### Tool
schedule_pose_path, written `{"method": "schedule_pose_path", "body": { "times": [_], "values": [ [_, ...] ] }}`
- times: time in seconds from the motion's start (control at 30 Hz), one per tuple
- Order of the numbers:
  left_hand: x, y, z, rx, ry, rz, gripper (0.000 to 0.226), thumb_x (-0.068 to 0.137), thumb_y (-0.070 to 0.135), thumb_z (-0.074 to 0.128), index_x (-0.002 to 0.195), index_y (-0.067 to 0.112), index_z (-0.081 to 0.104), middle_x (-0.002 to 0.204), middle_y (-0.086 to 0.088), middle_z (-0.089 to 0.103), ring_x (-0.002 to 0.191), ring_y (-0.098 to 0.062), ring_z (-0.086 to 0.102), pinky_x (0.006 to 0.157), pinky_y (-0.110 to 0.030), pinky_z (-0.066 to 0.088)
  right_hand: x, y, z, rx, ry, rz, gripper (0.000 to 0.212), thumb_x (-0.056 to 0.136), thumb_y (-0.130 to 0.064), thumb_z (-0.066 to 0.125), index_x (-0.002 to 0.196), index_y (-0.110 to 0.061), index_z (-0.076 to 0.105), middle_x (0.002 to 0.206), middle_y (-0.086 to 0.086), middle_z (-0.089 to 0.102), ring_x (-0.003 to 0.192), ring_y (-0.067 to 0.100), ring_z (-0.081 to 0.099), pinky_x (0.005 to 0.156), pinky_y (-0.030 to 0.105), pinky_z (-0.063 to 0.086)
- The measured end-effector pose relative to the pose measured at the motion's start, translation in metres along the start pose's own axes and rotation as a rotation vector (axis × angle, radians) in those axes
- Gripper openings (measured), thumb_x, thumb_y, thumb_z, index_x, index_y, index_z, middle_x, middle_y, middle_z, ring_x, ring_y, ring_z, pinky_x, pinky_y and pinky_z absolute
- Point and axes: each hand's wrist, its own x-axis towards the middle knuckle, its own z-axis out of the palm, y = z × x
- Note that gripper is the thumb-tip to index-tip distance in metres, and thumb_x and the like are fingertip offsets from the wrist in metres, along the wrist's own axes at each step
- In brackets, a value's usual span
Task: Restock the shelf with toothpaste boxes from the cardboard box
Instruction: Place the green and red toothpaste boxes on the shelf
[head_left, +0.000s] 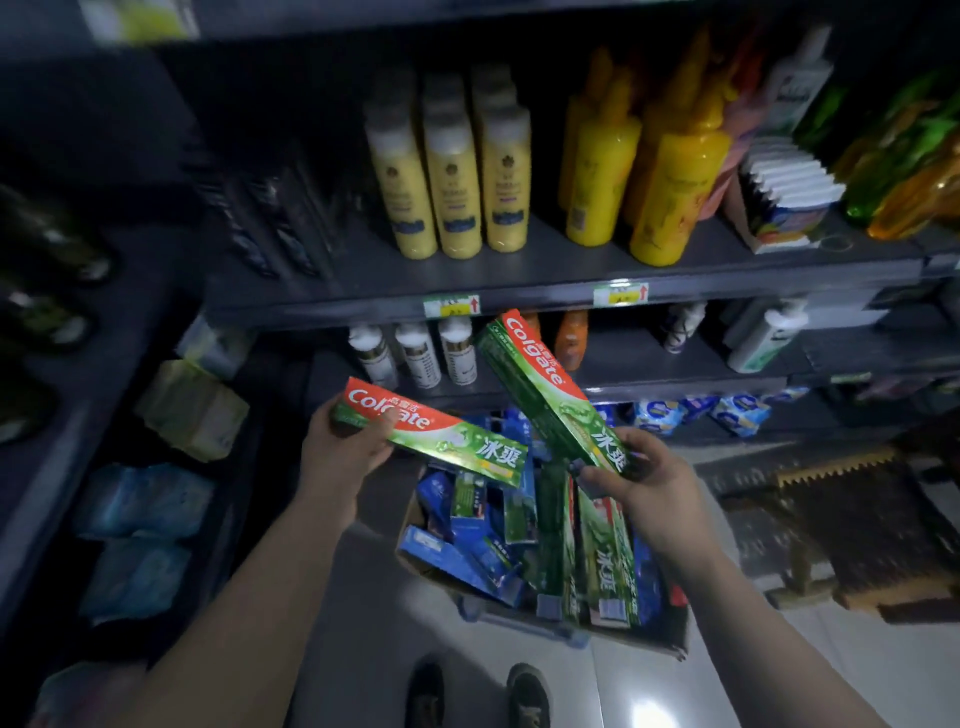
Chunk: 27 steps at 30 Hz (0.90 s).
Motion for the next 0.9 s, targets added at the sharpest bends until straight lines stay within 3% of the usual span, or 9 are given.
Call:
{"method": "schedule_pose_path", "body": {
  "times": [0.03,0.1,0.2,0.3,0.37,0.53,0.63,0.8,0.9],
  "values": [
    [-0.004,0.007,-0.005,-0.024,0.02,0.017,0.057,0.081,0.011,0.075,0.132,0.01,0.048,0.127,-0.014,0.061,0.103,-0.02,0.063,0.07,-0.025,0.056,0.003,-0.008,0.003,0.0,-0.022,-0.025,0.058,0.061,-0.026,0.089,0.112,-0.021,0.062,0.097,0.005,0.075,0.089,0.025,0.072,0.09,0.051,0.053],
    [-0.017,0.026,-0.021,-0.095,0.083,0.072,0.055,0.082,0.011,0.073,0.131,0.008,0.048,0.127,-0.015,0.06,0.103,-0.023,0.063,0.078,-0.032,0.056,0.005,-0.03,0.015,0.021,-0.069,-0.086,0.052,0.066,-0.017,0.087,0.112,-0.016,0.062,0.097,0.006,0.074,0.088,0.027,0.072,0.084,0.045,0.056],
    [-0.038,0.054,-0.046,-0.176,0.171,0.172,0.044,0.083,0.009,0.072,0.121,0.016,0.051,0.115,-0.007,0.064,0.105,-0.027,0.063,0.086,-0.039,0.054,0.007,-0.067,0.034,0.032,-0.168,-0.17,0.049,0.072,-0.01,0.083,0.115,-0.016,0.061,0.099,0.006,0.074,0.085,0.026,0.072,0.076,0.041,0.058],
    [-0.058,0.082,-0.077,-0.257,0.264,0.238,0.037,0.083,0.01,0.071,0.113,0.023,0.052,0.118,-0.008,0.064,0.103,-0.025,0.064,0.084,-0.038,0.054,0.008,-0.102,0.059,0.031,-0.263,-0.246,0.049,0.072,-0.012,0.083,0.116,-0.017,0.062,0.101,0.004,0.072,0.085,0.022,0.072,0.076,0.041,0.058],
    [-0.072,0.1,-0.099,-0.298,0.321,0.281,0.04,0.084,0.01,0.07,0.117,0.019,0.049,0.125,-0.014,0.061,0.099,-0.027,0.064,0.081,-0.037,0.056,0.009,-0.125,0.08,0.03,-0.286,-0.309,0.049,0.07,-0.009,0.084,0.114,-0.015,0.063,0.102,0.004,0.072,0.088,0.017,0.07,0.074,0.033,0.056],
    [-0.109,0.141,-0.153,-0.313,0.479,0.405,0.038,0.086,0.008,0.068,0.116,0.016,0.047,0.119,-0.011,0.061,0.1,-0.025,0.066,0.071,-0.031,0.06,-0.001,-0.176,0.141,0.019,-0.424,-0.422,0.044,0.071,-0.003,0.081,0.109,-0.015,0.063,0.094,0.0,0.072,0.076,0.006,0.065,0.065,0.015,0.048],
    [-0.131,0.164,-0.192,-0.34,0.558,0.444,0.032,0.084,0.012,0.071,0.106,0.02,0.049,0.118,-0.012,0.063,0.097,-0.024,0.068,0.084,-0.041,0.056,-0.009,-0.2,0.179,0.012,-0.493,-0.477,0.045,0.07,0.0,0.081,0.109,-0.013,0.063,0.097,0.002,0.071,0.082,0.009,0.065,0.067,0.016,0.05],
    [-0.165,0.197,-0.258,-0.367,0.708,0.559,0.032,0.086,0.011,0.069,0.102,0.019,0.044,0.11,-0.011,0.064,0.09,-0.024,0.068,0.081,-0.041,0.056,-0.025,-0.237,0.247,0.001,-0.607,-0.537,0.047,0.069,-0.005,0.083,0.108,-0.021,0.064,0.099,0.004,0.072,0.085,0.017,0.068,0.076,0.033,0.055],
    [-0.183,0.211,-0.298,-0.377,0.809,0.629,0.038,0.087,0.01,0.068,0.114,0.018,0.042,0.109,-0.007,0.063,0.085,-0.02,0.067,0.076,-0.037,0.057,-0.041,-0.258,0.292,0.007,-0.668,-0.601,0.045,0.068,0.002,0.082,0.102,-0.022,0.064,0.093,0.0,0.07,0.075,0.005,0.063,0.067,0.017,0.05]
  ]
}}
